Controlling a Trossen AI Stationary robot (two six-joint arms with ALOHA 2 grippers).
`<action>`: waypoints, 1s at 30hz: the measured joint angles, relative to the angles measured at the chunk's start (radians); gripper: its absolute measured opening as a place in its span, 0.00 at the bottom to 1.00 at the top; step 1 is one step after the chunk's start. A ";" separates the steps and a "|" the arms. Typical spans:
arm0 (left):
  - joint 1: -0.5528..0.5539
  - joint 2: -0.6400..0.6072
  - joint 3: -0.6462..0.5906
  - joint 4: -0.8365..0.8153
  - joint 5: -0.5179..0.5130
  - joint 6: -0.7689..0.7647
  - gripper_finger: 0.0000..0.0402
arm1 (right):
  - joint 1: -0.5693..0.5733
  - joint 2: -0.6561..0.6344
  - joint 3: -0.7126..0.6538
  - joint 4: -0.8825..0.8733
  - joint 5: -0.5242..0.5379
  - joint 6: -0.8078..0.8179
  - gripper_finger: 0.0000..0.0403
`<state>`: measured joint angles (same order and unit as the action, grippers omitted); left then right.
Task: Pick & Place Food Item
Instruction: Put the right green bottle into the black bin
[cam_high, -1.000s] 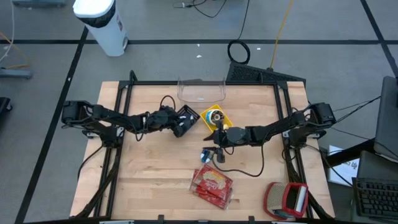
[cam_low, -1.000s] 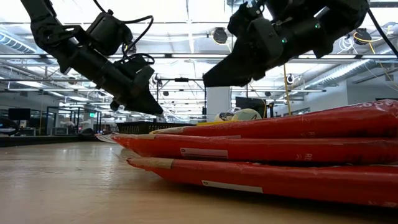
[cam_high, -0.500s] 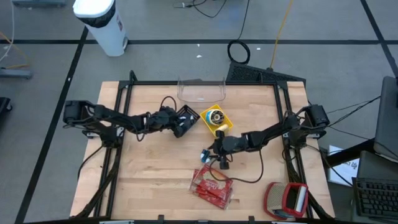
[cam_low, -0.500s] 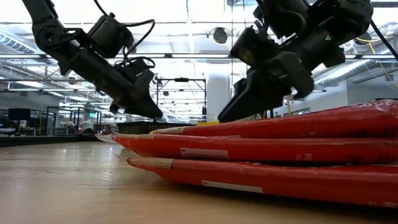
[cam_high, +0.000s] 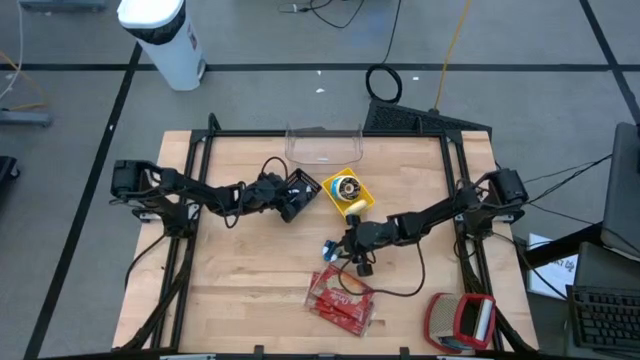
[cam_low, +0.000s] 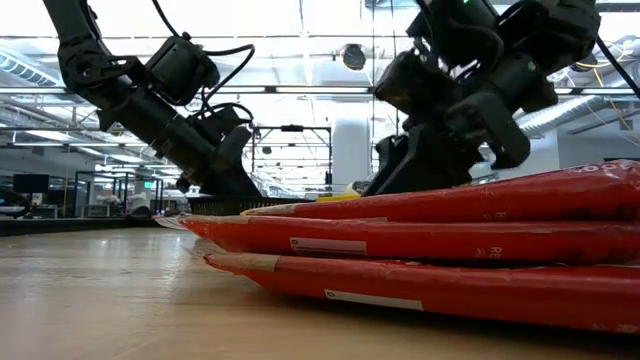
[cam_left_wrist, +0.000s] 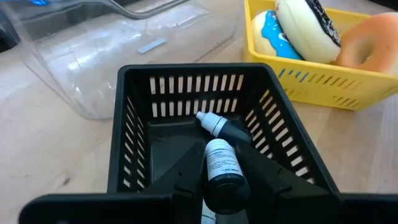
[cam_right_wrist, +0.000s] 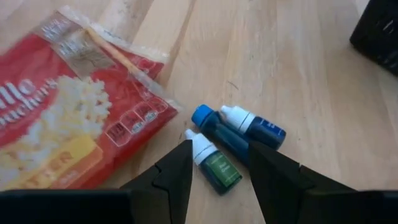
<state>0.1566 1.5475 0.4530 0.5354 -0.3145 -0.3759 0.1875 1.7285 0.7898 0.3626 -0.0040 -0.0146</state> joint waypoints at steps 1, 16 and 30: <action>0.000 0.000 0.000 0.000 0.000 0.000 0.19 | 0.000 0.010 0.000 0.002 -0.001 0.000 0.35; 0.000 0.000 0.000 0.001 -0.001 -0.004 0.20 | 0.024 0.102 0.000 0.046 0.000 0.028 0.29; 0.000 0.000 0.000 0.000 0.000 -0.019 0.33 | 0.024 0.095 0.000 0.075 0.011 0.020 0.14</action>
<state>0.1566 1.5475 0.4534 0.5358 -0.3149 -0.3954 0.2115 1.8236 0.7898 0.4381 0.0067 0.0051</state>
